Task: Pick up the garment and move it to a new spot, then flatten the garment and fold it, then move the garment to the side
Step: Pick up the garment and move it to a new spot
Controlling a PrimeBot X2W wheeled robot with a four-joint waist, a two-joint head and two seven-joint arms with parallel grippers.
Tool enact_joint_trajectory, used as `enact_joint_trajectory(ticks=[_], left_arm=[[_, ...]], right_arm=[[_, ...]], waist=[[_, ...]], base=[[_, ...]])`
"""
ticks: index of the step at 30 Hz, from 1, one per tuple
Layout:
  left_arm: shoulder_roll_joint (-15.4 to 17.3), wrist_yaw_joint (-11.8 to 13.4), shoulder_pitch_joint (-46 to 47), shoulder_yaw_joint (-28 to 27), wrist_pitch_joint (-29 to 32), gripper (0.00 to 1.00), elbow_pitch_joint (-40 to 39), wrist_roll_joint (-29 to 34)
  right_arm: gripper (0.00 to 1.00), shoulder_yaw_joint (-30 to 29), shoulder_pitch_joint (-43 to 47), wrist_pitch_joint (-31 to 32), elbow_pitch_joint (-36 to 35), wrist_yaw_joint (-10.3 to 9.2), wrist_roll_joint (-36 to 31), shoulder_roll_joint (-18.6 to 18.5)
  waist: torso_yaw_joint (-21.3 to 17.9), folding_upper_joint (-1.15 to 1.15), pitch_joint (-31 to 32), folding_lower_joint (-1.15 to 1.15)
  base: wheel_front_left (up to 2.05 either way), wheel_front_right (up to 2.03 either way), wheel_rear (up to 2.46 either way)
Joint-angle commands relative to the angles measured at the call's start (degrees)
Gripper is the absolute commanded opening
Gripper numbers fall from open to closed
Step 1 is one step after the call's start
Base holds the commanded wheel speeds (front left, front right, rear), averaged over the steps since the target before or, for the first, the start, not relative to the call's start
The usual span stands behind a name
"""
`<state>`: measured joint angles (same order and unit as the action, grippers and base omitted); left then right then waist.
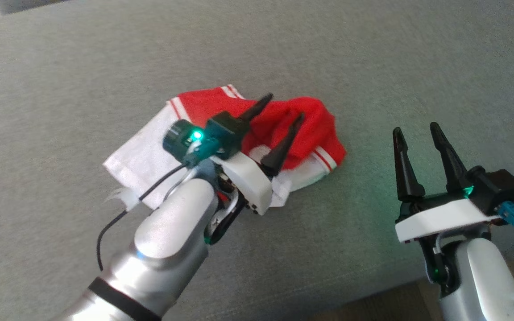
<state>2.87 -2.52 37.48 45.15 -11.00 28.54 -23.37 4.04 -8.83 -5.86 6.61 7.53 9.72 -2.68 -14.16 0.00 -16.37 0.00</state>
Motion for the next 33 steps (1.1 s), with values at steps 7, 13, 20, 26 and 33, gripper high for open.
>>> enact_joint_trajectory(ticks=[7, 13, 20, 26, 33], left_arm=[[3.90, 6.42, -3.87, -8.68, -3.55, 1.00, -7.43, -0.73], [8.62, 11.89, -10.36, -16.76, -3.95, 1.00, -12.65, -0.76], [13.47, 14.83, -20.06, -25.01, -3.98, 1.00, -18.33, 0.57], [15.01, 14.60, -26.56, -26.93, -3.99, 1.00, -21.26, 1.33], [15.72, 13.89, -30.66, -27.35, -3.99, 1.00, -22.53, 0.55]], right_arm=[[1.00, -0.04, 0.32, 1.92, -2.85, -0.04, -2.24, -0.20], [1.00, -0.19, 1.29, 3.34, -3.74, -0.04, -3.92, -0.20], [1.00, -0.15, 2.82, 4.57, -4.09, -0.04, -4.94, -0.20], [1.00, -0.30, 4.99, 5.57, -4.29, -0.04, -5.40, -0.20], [1.00, 0.01, 7.23, 6.69, -4.95, -0.04, -5.84, -0.20]], waist=[[6.83, 0.00, 4.86, 0.00], [9.85, 0.00, 6.83, 0.00], [11.92, 0.00, 9.51, 0.00], [13.11, 0.00, 11.99, 0.00], [13.00, 0.00, 14.25, 0.00]], base=[[0.00, 0.00, 0.00], [0.00, 0.00, 0.00], [0.00, 0.00, 0.00], [0.00, 0.00, 0.00], [0.00, 0.00, 0.00]])
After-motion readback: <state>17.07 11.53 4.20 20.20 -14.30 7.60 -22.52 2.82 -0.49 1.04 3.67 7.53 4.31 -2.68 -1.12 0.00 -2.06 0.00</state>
